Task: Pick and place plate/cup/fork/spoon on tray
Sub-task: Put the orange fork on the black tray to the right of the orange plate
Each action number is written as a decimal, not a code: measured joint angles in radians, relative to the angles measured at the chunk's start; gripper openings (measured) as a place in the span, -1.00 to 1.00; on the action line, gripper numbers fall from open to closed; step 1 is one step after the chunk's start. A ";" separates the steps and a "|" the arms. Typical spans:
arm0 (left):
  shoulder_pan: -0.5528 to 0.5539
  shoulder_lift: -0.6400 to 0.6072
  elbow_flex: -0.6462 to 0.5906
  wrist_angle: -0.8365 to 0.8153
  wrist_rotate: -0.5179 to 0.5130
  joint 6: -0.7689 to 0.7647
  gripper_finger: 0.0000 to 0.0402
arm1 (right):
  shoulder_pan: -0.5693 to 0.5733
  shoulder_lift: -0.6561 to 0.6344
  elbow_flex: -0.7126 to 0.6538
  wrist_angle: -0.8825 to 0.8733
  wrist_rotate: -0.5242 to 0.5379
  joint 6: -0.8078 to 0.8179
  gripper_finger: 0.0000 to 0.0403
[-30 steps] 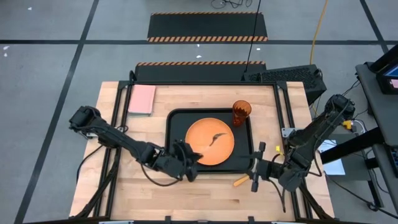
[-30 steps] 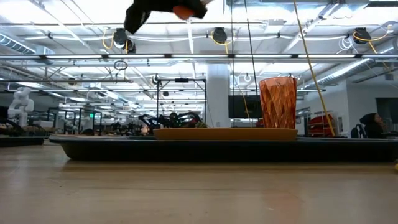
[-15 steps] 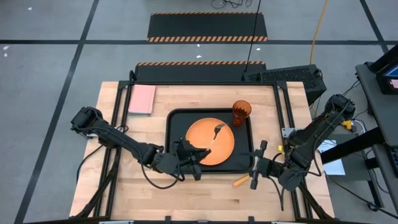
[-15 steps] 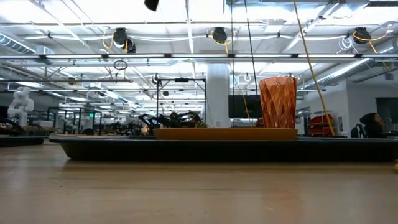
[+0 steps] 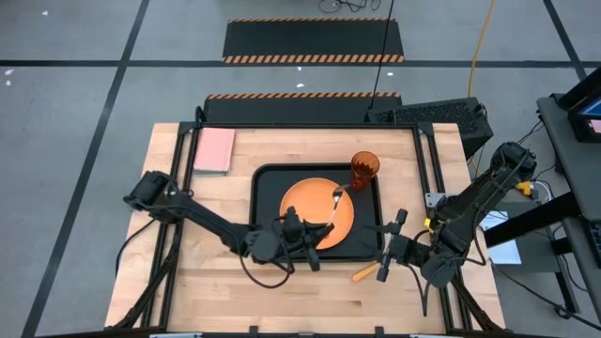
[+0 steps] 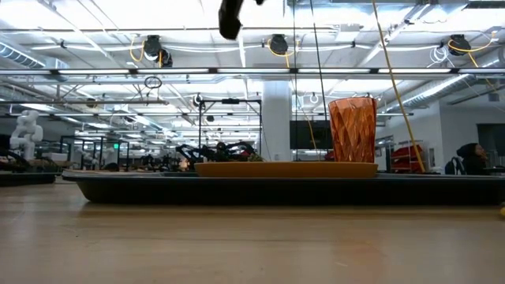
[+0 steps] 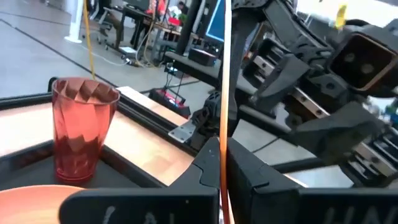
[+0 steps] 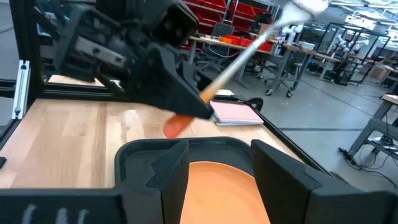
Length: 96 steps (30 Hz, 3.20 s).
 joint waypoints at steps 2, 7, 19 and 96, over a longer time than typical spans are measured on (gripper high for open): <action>0.005 0.024 0.000 0.034 0.001 0.000 -0.96 | 0.000 0.000 0.000 0.000 0.000 0.000 -0.18; 0.010 0.080 0.001 0.112 0.029 -0.001 -0.97 | -0.002 0.000 0.000 0.002 0.000 0.001 -0.18; 0.010 0.182 0.105 0.202 0.028 0.059 -0.97 | -0.065 0.000 0.000 0.074 -0.006 -0.032 -0.18; 0.018 0.211 0.223 0.130 0.013 0.220 -0.97 | -0.057 -0.004 0.001 0.201 -0.060 -0.259 -0.18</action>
